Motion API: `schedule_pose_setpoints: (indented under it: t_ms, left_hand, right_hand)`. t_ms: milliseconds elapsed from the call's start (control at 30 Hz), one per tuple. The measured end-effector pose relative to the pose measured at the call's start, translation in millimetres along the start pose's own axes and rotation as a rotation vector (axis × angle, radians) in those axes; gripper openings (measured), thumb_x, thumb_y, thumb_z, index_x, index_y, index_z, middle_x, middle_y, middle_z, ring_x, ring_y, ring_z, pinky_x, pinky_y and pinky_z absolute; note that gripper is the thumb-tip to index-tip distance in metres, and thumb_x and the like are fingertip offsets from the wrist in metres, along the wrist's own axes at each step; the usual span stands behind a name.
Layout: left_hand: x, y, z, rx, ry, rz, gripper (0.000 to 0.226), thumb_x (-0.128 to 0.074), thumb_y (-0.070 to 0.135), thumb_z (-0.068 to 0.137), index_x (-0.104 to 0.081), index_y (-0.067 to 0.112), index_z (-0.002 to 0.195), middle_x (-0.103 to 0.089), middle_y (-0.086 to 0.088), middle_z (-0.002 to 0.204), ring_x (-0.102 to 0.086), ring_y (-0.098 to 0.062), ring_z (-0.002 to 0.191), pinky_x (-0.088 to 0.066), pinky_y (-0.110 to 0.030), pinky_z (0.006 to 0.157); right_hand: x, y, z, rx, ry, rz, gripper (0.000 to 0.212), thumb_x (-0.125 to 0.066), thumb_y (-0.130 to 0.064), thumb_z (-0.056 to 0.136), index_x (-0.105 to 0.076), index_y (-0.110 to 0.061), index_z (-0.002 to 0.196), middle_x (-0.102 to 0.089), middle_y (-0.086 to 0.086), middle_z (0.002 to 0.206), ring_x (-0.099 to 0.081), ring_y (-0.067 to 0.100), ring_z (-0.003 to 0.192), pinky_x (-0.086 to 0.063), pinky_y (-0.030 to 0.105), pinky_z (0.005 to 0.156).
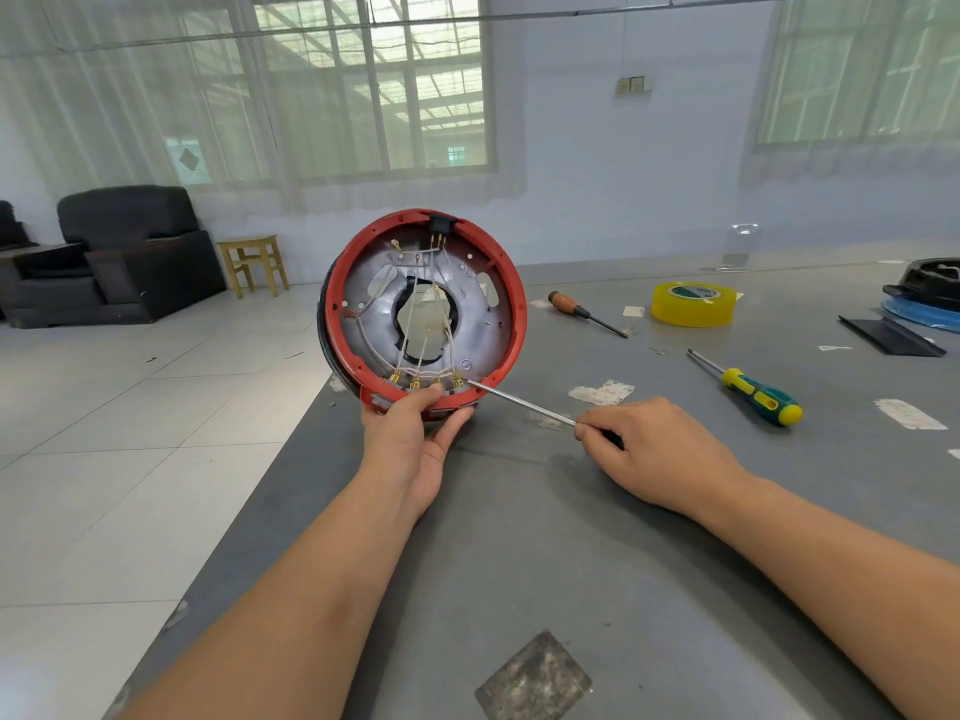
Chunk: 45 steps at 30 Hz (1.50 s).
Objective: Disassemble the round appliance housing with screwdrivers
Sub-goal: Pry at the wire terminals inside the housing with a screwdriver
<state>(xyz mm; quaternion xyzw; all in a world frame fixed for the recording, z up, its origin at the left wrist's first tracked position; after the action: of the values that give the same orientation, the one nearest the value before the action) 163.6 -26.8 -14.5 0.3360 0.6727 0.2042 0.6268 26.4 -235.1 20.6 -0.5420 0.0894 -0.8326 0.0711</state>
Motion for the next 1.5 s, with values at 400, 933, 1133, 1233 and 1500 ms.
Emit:
schedule_pose_setpoints:
  t_ms: [400,933,1133,1233,1500]
  left_hand:
    - [5.1,3.2,2.0,0.036,0.006,-0.005,0.063,-0.070,-0.010,0.091,-0.046,0.006,0.147,-0.068,-0.023,0.133,-0.077,-0.039,0.103,-0.067,-0.052,0.074]
    - [12.0,22.2,4.5,0.039,-0.102,0.324,0.028,-0.073,0.003,0.095,-0.064,0.003,0.121,-0.078,-0.020,0.114,-0.079,-0.036,0.100,-0.066,-0.050,0.082]
    - [20.2,25.6,7.3,0.103,-0.077,0.238,0.030,-0.070,-0.007,0.093,-0.062,-0.013,0.121,-0.078,-0.026,0.103,-0.079,-0.041,0.094,-0.066,-0.048,0.071]
    - [23.0,20.9,7.2,0.114,-0.073,0.204,0.036,-0.067,-0.008,0.095,-0.058,-0.016,0.129,-0.077,-0.029,0.104,-0.079,-0.042,0.094,-0.066,-0.046,0.069]
    - [25.4,17.4,8.9,0.073,-0.051,0.242,0.047,-0.070,-0.009,0.092,-0.054,-0.012,0.136,-0.076,-0.027,0.109,-0.079,-0.038,0.096,-0.067,-0.044,0.071]
  right_hand:
    - [-5.2,-4.6,0.0,-0.018,0.008,0.001,0.028,-0.042,-0.041,0.103,-0.066,-0.028,0.095,-0.067,-0.007,0.077,-0.061,0.016,0.072,-0.056,0.042,0.065]
    - [0.0,-3.6,-3.8,0.082,-0.056,-0.246,0.037,-0.028,-0.050,0.105,-0.061,-0.035,0.113,-0.065,-0.005,0.094,-0.063,0.025,0.085,-0.055,0.042,0.069]
    - [0.9,-4.1,-2.1,0.096,-0.061,-0.264,0.038,-0.029,-0.050,0.104,-0.062,-0.036,0.112,-0.065,-0.008,0.092,-0.063,0.021,0.083,-0.055,0.040,0.067]
    - [-0.1,-3.8,-1.6,0.086,-0.056,-0.274,0.038,-0.029,-0.050,0.105,-0.062,-0.035,0.114,-0.064,-0.008,0.093,-0.063,0.022,0.084,-0.055,0.039,0.068]
    - [2.1,-4.9,-1.4,0.098,-0.072,-0.275,0.035,-0.031,-0.049,0.104,-0.063,-0.035,0.111,-0.065,-0.008,0.092,-0.063,0.022,0.083,-0.055,0.039,0.066]
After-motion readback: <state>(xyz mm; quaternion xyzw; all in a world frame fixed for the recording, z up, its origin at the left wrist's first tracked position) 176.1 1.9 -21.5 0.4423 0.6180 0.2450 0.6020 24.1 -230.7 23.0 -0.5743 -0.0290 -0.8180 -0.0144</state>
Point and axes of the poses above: each hand's wrist, its own z-axis towards the middle knuckle, its own x-axis out of the back of the hand, y = z × x, the point moved 5 cm from there along z, towards the middle knuckle
